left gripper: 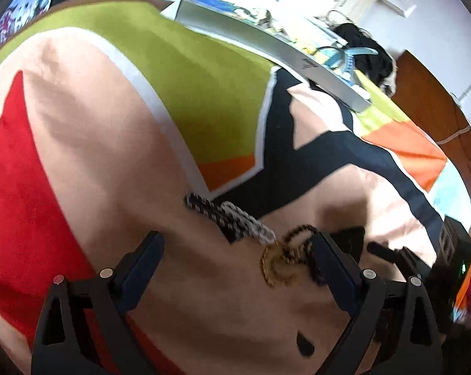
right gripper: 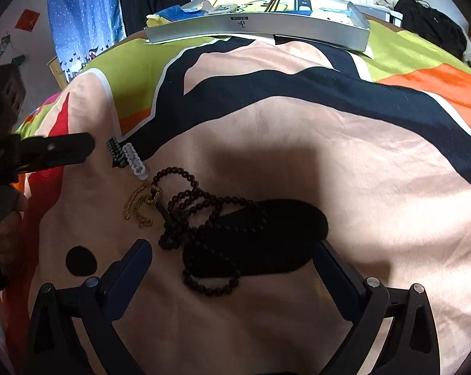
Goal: Organize jewelry
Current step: 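Grasp the white clip with the left tool while the right tool grasps black bead bracelets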
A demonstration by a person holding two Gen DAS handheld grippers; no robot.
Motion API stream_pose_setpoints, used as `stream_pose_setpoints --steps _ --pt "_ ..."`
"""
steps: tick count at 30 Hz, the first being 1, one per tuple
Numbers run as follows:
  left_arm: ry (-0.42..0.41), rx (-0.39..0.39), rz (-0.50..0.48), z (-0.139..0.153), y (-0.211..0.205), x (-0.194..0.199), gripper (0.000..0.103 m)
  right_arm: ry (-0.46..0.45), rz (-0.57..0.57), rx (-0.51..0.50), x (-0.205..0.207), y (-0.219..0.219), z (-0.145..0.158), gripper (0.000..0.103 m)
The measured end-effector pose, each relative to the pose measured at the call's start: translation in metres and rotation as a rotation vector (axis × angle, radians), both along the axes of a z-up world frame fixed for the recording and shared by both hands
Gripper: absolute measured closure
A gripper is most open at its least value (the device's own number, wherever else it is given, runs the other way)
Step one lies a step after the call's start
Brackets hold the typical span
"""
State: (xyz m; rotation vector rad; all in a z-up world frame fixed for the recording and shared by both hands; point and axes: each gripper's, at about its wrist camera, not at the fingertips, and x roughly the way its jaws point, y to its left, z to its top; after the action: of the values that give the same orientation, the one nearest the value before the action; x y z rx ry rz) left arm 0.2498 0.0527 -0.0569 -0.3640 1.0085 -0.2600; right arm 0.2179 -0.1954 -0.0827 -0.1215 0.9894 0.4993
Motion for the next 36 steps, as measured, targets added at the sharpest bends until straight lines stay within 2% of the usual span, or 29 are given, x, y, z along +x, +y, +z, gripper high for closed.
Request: stream_pose_setpoints --steps 2,5,8,12,17,20,22,24,25,32,36 --pt "0.036 0.004 0.028 -0.005 0.001 0.008 0.021 -0.005 0.003 -0.007 0.002 0.003 -0.001 0.000" --pt "0.083 0.007 0.085 -0.014 0.006 0.018 0.031 -0.007 0.004 -0.017 0.006 0.009 -0.003 0.000" --pt "0.098 -0.004 0.119 -0.015 0.011 0.020 0.032 0.006 0.016 -0.017 0.010 0.016 -0.007 0.001" --pt "0.108 0.048 0.135 -0.018 0.010 0.021 0.038 0.016 0.015 -0.032 0.013 0.021 -0.012 0.022" --pt "0.095 0.130 0.137 -0.022 0.007 0.019 0.053 0.011 0.000 -0.053 0.016 0.024 -0.015 0.025" --pt "0.080 0.140 0.139 -0.025 0.008 0.014 0.061 0.005 -0.008 -0.071 0.017 0.025 -0.017 0.034" --pt "0.075 0.155 0.144 -0.025 0.012 0.011 0.071 0.001 -0.012 -0.072 0.015 0.024 -0.016 0.042" --pt "0.075 0.134 0.136 -0.026 0.015 0.009 0.072 0.000 -0.010 -0.070 0.011 0.025 -0.016 0.047" --pt "0.081 0.128 0.131 -0.026 0.017 0.006 0.077 -0.001 -0.006 -0.072 0.008 0.025 -0.016 0.049" --pt "0.101 0.097 0.068 -0.024 0.017 -0.011 0.078 0.008 0.005 -0.054 0.004 0.023 -0.017 0.063" --pt "0.104 0.062 0.082 -0.021 0.014 -0.017 0.086 0.008 0.015 -0.031 0.001 0.021 -0.016 0.081"
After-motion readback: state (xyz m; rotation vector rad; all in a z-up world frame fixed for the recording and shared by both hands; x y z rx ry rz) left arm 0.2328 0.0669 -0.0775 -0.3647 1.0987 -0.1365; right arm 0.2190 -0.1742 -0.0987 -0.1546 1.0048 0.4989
